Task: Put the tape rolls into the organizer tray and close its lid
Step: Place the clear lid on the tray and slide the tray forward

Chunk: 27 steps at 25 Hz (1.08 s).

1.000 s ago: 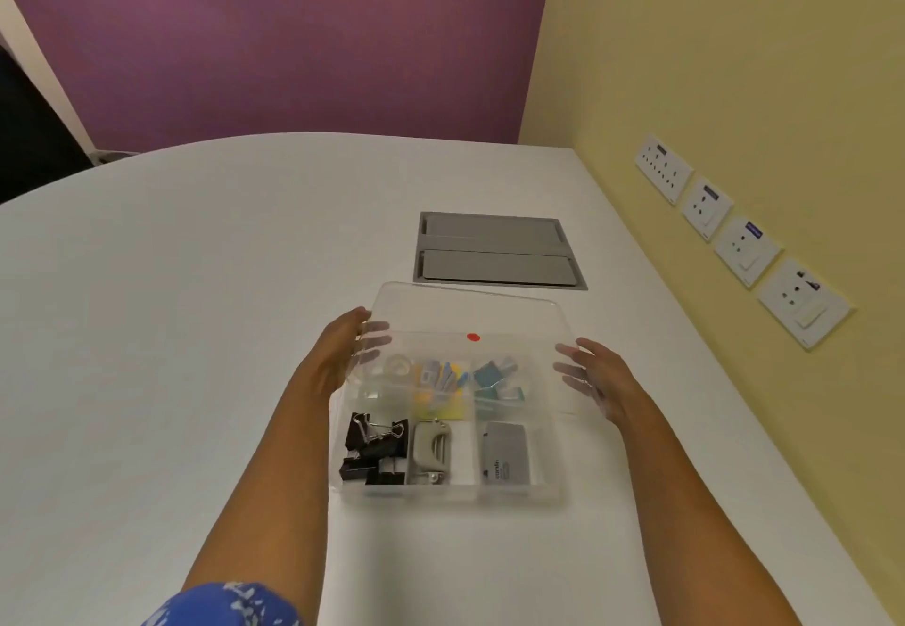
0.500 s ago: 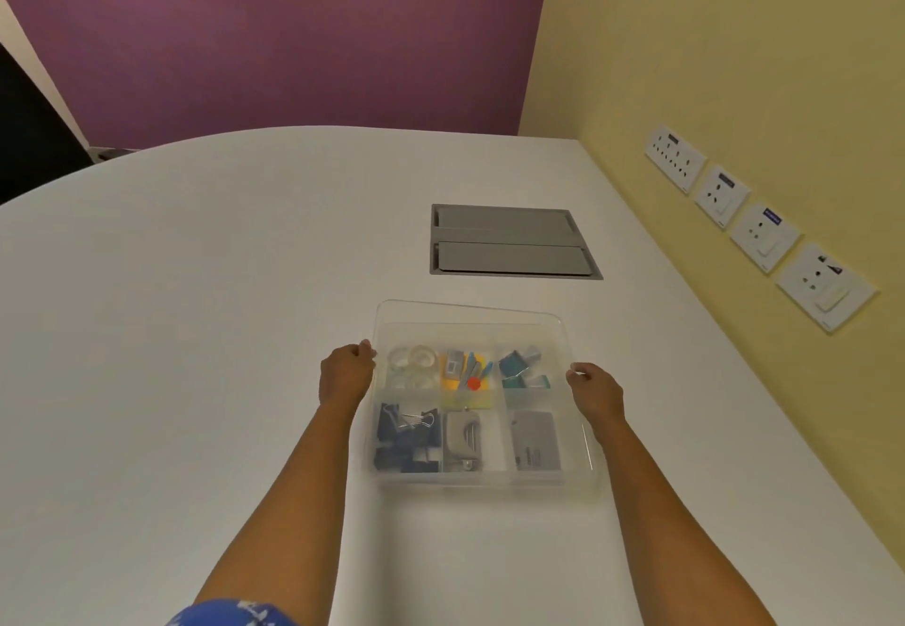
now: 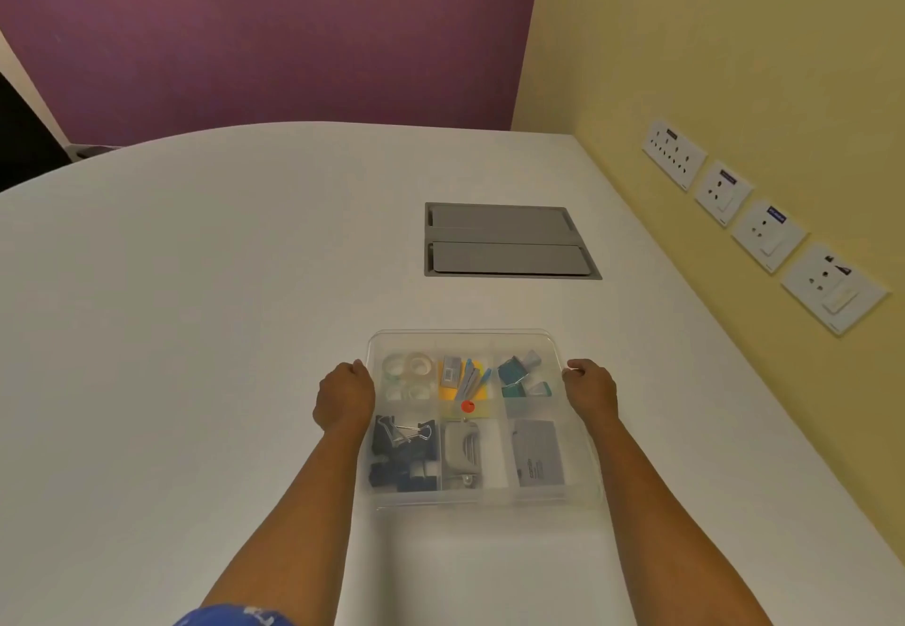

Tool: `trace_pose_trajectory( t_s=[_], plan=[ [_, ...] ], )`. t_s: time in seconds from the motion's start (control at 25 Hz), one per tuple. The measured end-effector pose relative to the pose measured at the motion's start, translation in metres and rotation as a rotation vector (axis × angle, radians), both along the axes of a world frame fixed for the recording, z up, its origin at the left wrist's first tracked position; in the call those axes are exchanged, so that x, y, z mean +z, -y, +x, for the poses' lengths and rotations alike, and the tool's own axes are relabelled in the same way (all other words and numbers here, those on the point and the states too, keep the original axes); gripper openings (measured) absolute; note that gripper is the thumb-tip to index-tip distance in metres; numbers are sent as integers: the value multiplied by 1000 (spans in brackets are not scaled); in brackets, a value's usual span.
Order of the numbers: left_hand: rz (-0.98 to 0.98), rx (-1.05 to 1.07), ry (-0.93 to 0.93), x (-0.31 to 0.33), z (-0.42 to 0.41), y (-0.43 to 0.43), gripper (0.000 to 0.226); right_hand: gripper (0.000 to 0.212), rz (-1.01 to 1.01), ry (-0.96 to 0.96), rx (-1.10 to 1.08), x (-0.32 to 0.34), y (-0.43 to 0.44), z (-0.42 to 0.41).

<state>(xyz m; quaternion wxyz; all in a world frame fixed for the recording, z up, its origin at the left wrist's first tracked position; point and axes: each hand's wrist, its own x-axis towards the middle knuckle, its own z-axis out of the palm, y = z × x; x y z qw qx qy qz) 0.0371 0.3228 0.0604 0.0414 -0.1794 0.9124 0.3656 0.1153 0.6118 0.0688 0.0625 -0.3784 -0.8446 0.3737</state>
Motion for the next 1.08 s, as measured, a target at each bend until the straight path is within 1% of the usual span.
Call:
trace_pose_trajectory(
  t_s=[0.12, 0.32, 0.44, 0.64, 0.92, 1.08],
  plan=[
    [14, -8, -62, 5, -16, -8, 36, 38, -4, 11, 8, 0, 0, -15],
    [-32, -136, -141, 5, -45, -25, 32, 39, -25, 19, 37, -6, -5, -38],
    [-15, -150, -135, 3, -58, -33, 32, 37, -49, -14, 42, -11, -9, -51],
    [-1, -186, -93, -7, -71, -34, 30, 35, -142, -94, -7, -16, -16, -66],
    [174, -99, -99, -17, -72, -32, 30, 34, -215, -154, -90, -22, -15, -75],
    [287, -35, -65, -17, -74, -31, 33, 39, -223, -140, -106, -24, -13, -76]
  ],
)
